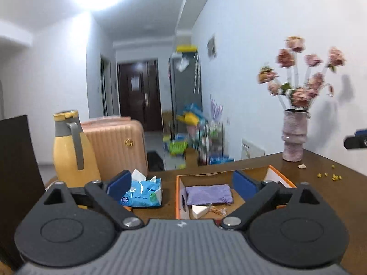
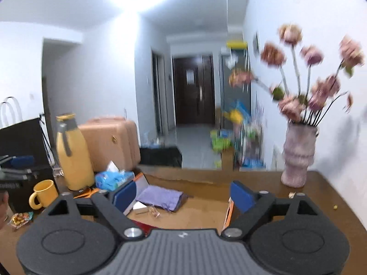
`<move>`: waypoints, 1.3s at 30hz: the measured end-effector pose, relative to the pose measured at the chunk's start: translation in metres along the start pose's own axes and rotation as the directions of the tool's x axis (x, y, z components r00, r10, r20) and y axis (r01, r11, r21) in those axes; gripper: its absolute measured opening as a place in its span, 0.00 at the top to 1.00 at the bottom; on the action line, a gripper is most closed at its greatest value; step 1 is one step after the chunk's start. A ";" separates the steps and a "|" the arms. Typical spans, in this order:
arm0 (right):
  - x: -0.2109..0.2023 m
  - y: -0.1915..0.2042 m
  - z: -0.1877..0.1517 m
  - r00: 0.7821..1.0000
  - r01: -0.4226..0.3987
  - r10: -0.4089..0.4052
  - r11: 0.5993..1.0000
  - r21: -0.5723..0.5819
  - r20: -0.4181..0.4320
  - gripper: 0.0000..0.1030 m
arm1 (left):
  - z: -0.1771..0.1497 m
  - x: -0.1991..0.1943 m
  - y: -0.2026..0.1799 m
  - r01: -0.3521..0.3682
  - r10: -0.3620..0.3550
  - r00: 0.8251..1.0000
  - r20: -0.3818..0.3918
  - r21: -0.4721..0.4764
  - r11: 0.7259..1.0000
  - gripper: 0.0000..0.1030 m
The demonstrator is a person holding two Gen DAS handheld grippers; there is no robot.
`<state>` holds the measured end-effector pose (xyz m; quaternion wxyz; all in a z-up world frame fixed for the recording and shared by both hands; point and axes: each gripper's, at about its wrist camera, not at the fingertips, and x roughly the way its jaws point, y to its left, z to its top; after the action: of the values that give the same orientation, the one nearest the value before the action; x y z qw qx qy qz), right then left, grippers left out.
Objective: Organize soft objects
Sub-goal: 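Withdraw both grippers from the box back over the table, then grasp the pink sponge block with the right gripper and lift it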
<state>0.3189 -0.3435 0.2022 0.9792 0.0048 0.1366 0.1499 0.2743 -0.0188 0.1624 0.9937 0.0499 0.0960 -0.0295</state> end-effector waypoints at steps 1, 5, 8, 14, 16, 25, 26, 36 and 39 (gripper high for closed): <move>-0.013 0.005 -0.013 1.000 0.014 -0.014 1.000 0.000 0.027 0.13 | -0.011 -0.013 -0.006 0.003 -0.003 1.000 0.019 0.005 1.000 0.03; -0.062 0.030 -0.073 0.989 0.053 -0.050 0.998 -0.019 0.143 0.10 | -0.065 -0.066 -0.027 0.054 -0.053 0.997 0.063 -0.007 0.999 0.00; -0.090 0.051 -0.123 0.978 0.089 -0.076 0.995 -0.055 0.195 0.06 | -0.102 -0.089 -0.040 0.067 -0.066 0.998 0.021 -0.008 0.998 0.00; -0.109 0.065 -0.181 0.995 0.047 -0.048 0.999 0.013 0.086 0.05 | -0.134 -0.089 -0.049 0.123 -0.125 0.985 -0.118 -0.025 0.992 0.00; -0.107 0.069 -0.184 0.996 0.045 -0.045 0.999 0.001 0.076 0.05 | -0.134 -0.083 -0.049 0.109 -0.112 0.986 -0.120 -0.029 0.994 0.00; -0.078 0.066 -0.182 0.995 0.096 -0.097 0.994 0.043 0.025 0.08 | -0.138 -0.054 -0.040 0.117 -0.134 0.974 -0.183 -0.099 0.988 0.00; -0.072 0.065 -0.180 0.995 0.099 -0.100 0.994 0.043 0.014 0.10 | -0.136 -0.047 -0.041 0.130 -0.149 0.971 -0.187 -0.110 0.985 0.00; 0.036 0.036 -0.134 0.989 0.141 -0.138 0.989 0.051 -0.060 0.18 | -0.115 0.040 -0.077 0.227 -0.261 0.944 -0.204 -0.174 0.958 0.12; 0.068 0.029 -0.137 0.984 0.151 -0.142 0.985 0.079 -0.107 0.43 | -0.117 0.048 -0.078 0.223 -0.257 0.945 -0.204 -0.175 0.959 0.12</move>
<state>0.3359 -0.3005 0.0539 0.9783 0.0296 0.1921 0.0713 0.2939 -0.0861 0.0315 0.9664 -0.0338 0.2148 -0.1374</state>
